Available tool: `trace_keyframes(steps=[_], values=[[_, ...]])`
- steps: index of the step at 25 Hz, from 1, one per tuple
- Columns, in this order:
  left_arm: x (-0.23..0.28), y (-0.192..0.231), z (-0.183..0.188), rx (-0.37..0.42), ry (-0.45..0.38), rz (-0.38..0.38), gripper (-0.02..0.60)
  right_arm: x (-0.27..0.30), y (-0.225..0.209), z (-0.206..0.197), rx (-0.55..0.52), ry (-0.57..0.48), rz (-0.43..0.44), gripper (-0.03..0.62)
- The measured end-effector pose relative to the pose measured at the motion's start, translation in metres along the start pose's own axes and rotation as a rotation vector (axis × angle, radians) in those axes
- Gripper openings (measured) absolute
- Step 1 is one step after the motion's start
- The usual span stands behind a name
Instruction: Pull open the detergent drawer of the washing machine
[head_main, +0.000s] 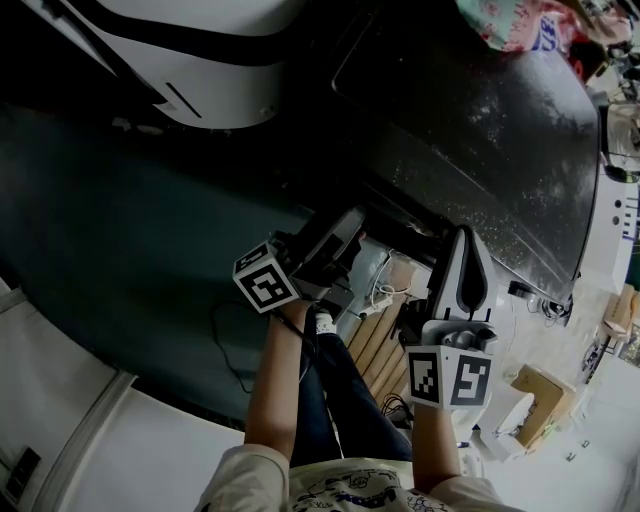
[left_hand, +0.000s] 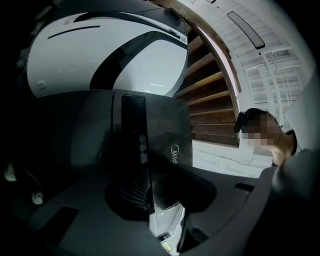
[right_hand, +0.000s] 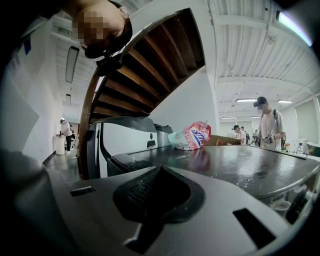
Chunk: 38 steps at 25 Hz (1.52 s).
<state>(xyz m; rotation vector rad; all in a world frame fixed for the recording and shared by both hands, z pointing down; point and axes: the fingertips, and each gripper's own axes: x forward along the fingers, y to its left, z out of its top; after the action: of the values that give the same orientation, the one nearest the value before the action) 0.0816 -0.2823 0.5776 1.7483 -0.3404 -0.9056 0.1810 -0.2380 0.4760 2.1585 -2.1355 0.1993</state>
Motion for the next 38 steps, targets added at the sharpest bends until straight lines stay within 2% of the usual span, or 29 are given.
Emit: trace_keyframes(steps=[38], values=[[-0.069,-0.036,-0.019,0.029,0.0,0.026,0.14,-0.03,0.011,0.009,0.006,-0.028,0.035,0.014]])
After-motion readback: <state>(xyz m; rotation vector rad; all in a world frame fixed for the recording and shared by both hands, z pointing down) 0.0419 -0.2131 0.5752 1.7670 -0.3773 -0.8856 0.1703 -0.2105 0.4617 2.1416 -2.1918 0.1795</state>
